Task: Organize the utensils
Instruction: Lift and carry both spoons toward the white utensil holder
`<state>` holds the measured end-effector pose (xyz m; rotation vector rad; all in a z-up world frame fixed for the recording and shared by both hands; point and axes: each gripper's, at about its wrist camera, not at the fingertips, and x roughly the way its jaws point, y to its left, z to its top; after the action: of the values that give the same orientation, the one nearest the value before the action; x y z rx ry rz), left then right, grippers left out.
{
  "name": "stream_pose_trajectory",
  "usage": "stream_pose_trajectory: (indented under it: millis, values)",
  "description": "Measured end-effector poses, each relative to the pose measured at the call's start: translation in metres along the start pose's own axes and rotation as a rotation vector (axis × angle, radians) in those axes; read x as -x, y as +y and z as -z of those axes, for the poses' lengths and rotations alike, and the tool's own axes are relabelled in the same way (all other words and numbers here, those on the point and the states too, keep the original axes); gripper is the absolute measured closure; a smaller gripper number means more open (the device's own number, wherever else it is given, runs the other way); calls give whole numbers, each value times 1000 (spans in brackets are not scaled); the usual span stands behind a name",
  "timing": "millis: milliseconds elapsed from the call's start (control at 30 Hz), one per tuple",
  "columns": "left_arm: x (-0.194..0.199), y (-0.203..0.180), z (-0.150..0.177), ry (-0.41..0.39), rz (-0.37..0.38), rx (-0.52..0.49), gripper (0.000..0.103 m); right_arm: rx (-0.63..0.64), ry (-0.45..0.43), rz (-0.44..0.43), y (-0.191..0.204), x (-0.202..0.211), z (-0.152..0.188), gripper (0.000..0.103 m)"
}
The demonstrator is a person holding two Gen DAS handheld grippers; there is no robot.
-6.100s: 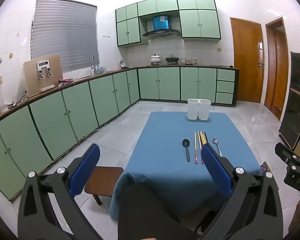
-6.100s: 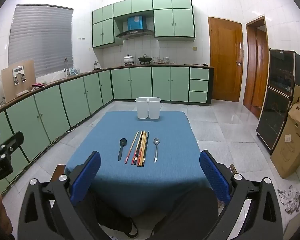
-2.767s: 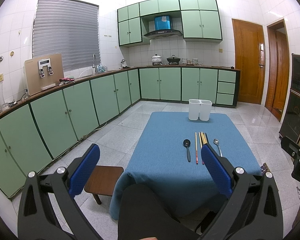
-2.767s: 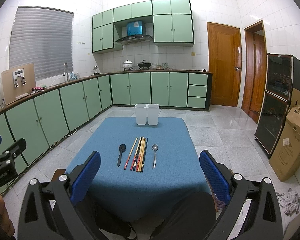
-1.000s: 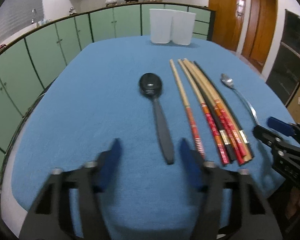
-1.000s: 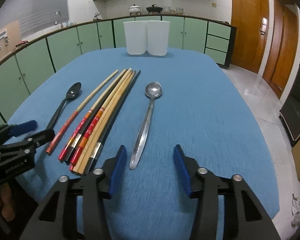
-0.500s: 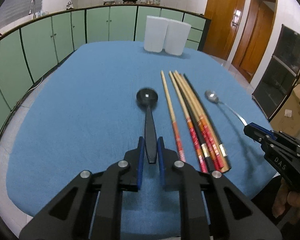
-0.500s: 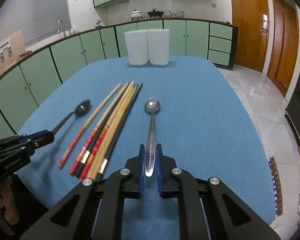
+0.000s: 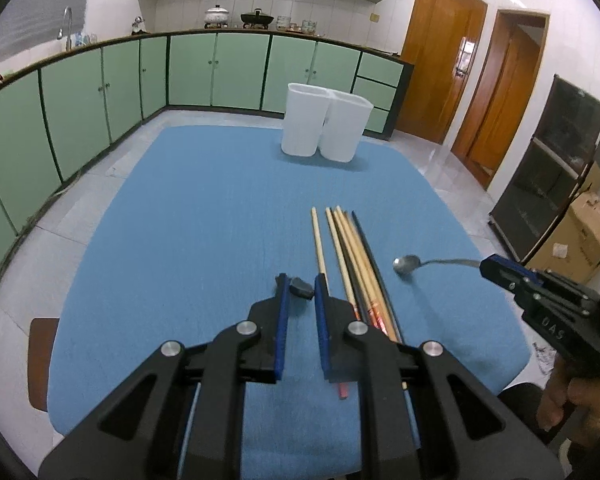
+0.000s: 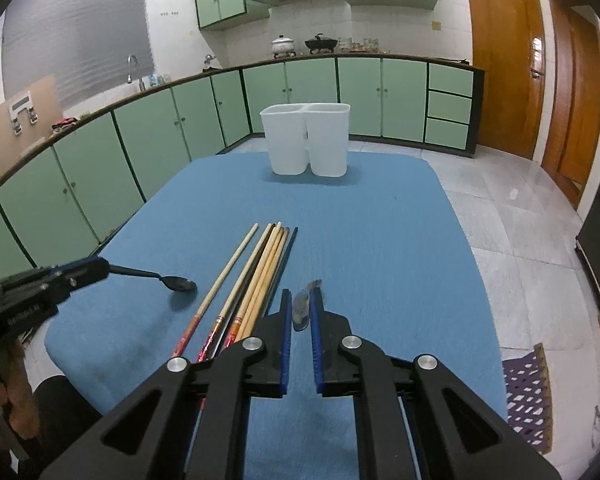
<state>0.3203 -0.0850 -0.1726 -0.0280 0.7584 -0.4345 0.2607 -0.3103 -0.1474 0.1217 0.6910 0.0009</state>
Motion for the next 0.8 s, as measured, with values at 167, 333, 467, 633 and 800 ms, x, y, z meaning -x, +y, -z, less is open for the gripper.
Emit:
stream_pose_trajectory:
  millis: [167, 333, 467, 633, 800]
  values:
    - [1, 3, -19, 20, 15, -14, 91, 0, 28, -11, -5, 0, -13, 95]
    - [7, 0, -35, 14, 26, -43, 91, 3, 39, -28, -8, 5, -25, 96]
    - [10, -4, -50, 9, 42, -68, 92, 21, 48, -40, -8, 7, -35, 100]
    - [11, -11, -69, 8, 71, -99, 92, 16, 74, -67, -13, 8, -47, 100]
    - [8, -14, -93, 0, 85, -109, 92, 14, 83, -91, -16, 9, -64, 100]
